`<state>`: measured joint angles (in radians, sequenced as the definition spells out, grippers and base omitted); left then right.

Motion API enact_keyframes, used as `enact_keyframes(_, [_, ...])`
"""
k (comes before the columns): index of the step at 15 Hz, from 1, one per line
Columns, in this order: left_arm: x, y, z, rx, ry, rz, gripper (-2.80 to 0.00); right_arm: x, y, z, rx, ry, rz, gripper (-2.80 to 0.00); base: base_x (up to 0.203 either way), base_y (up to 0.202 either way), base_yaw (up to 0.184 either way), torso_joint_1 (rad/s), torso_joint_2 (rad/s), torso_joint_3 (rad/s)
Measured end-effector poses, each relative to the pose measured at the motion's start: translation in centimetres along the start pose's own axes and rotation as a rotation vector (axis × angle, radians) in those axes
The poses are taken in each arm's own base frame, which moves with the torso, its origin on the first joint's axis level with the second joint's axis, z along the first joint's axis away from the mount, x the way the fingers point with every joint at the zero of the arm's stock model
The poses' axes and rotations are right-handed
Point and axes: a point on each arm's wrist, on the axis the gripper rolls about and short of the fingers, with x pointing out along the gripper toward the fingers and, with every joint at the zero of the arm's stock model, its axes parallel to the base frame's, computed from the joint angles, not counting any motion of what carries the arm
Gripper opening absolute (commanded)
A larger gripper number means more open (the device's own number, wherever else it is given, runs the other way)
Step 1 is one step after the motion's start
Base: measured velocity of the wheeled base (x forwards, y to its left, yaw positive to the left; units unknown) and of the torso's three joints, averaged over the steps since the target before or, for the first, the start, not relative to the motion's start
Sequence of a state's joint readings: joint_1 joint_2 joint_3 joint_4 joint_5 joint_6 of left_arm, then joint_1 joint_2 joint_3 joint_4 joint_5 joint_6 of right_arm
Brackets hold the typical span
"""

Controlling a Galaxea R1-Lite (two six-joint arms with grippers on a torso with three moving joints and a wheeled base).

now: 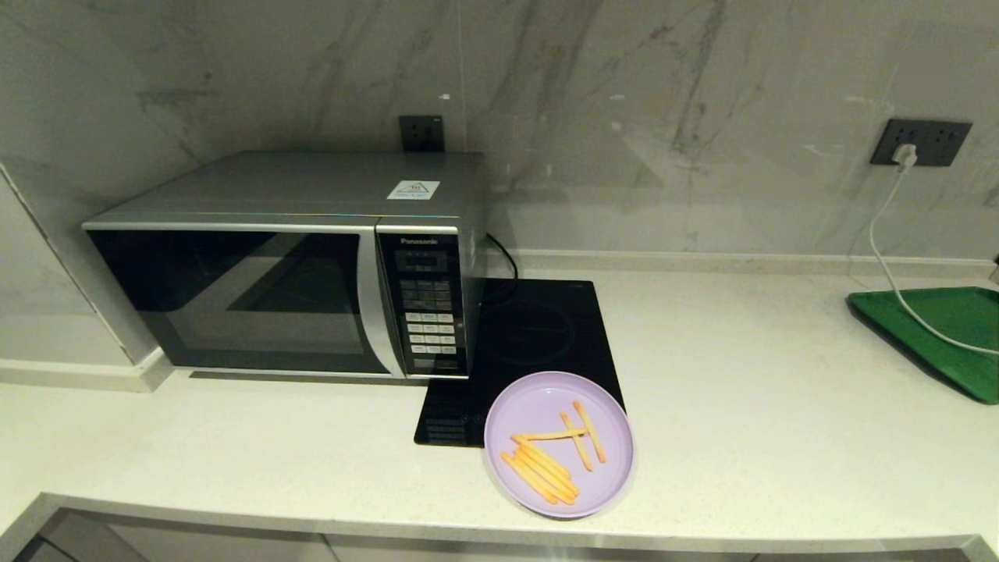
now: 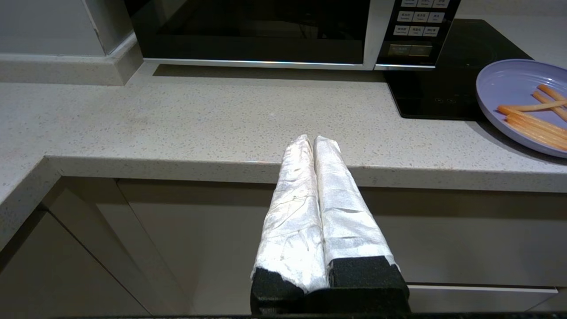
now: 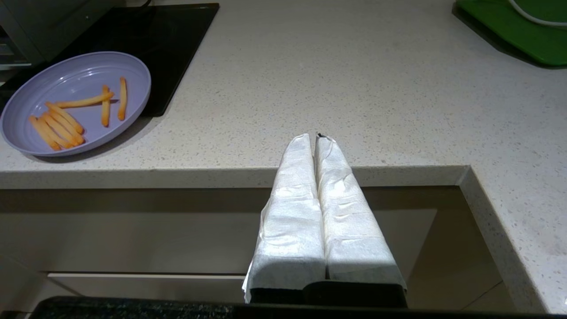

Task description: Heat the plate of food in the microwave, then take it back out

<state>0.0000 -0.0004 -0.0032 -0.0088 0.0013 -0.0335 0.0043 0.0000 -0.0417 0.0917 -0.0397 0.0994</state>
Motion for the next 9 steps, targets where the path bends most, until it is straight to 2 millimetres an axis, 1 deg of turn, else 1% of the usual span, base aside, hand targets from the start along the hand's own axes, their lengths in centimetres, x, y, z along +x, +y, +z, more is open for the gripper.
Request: enact_keyframes(9, [0.00,0.01,-0.01,-0.011,0.000,0.003,-2.80,0.01,0.00,-0.02,0.000,0.001,0.001,-2.80,0.000,0.000,0.000,0.000,0.00,0.000])
